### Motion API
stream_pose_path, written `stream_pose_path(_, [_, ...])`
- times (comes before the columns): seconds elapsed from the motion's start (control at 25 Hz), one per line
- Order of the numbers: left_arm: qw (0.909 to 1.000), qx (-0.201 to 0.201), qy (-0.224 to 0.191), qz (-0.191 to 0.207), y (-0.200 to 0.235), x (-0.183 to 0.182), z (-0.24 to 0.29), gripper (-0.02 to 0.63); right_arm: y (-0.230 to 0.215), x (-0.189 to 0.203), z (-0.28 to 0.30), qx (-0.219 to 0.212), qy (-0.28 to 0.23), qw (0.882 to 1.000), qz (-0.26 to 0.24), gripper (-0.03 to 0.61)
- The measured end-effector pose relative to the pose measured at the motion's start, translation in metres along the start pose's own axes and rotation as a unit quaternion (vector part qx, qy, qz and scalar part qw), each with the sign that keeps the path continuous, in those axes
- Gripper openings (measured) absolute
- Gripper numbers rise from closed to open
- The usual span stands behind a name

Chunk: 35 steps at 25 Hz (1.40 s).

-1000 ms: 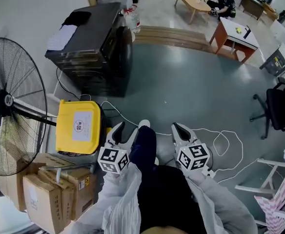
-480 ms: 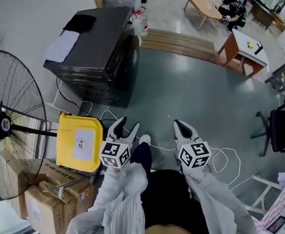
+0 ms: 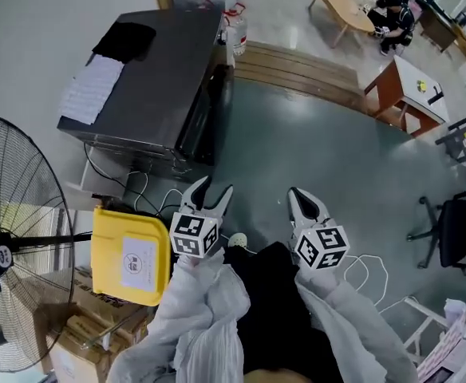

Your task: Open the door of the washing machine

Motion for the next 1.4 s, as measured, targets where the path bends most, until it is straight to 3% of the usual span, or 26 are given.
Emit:
stream_pose_path(0.28, [0.9969, -0.038, 0.048, -0.049, 0.059, 0.055, 0.048, 0.227, -0.013, 0.012, 0.065, 0.005, 0.046, 0.999, -0.006, 0.008])
stream_pose_path(0.64, [0.9896, -0.103, 0.078, -0.064, 0.145, 0.122, 0.104, 0.209, -0.035, 0.059, 0.163, -0.02, 0.082, 0.996, 0.001, 0.008])
stream_pose_path(1.16, [0.9775, -0.175, 0.094, -0.072, 0.23, 0.159, 0.163, 0.202, -0.063, 0.128, 0.241, -0.049, 0.125, 0.991, 0.0, 0.008])
stream_pose_path(1.36, [0.9679, -0.224, 0.098, -0.059, 0.246, 0.161, 0.159, 0.069, -0.065, 0.137, 0.255, -0.054, 0.128, 0.99, 0.008, 0.008])
stream_pose_path(1.4, [0.9665, -0.229, 0.1, -0.058, 0.246, 0.161, 0.159, 0.076, -0.066, 0.137, 0.255, -0.053, 0.127, 0.99, 0.009, 0.008])
Point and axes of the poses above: the fingertips, and each gripper's own axes: z forward along the fingers, y to its left, x out of its underside, the point moved 2 cm from there along -z, backward along the fingers, and after that the axes turned 15 degrees about x, right-handed, at the moved point
